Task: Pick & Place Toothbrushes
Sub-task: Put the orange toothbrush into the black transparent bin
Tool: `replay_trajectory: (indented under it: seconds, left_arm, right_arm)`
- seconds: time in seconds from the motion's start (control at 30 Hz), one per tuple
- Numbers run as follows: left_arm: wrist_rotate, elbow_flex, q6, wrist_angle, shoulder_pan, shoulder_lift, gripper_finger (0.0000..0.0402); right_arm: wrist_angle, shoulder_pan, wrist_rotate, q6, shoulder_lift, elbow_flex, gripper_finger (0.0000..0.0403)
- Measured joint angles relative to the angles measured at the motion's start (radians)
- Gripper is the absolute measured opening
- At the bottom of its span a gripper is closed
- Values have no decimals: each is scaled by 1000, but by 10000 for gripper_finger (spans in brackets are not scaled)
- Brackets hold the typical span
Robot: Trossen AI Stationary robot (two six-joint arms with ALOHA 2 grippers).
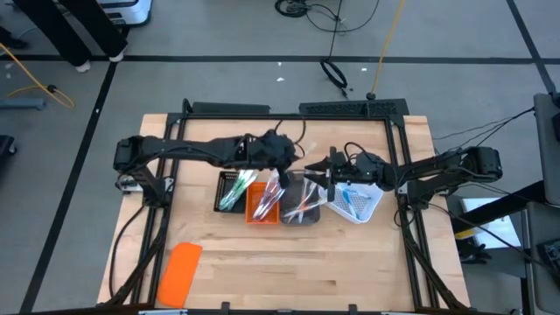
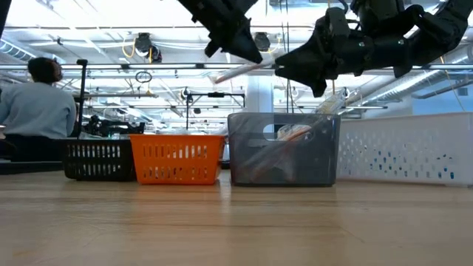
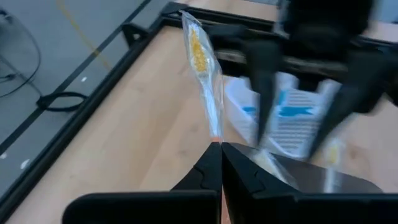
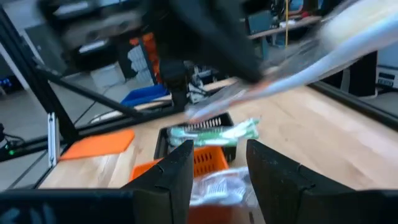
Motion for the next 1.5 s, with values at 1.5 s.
replay_trajectory:
  seconds: [1.5]
  left_arm:
    - [-45, -1, 24, 6, -130, -2, 1]
  right_arm:
    - [163, -35, -98, 38, 0, 0, 13]
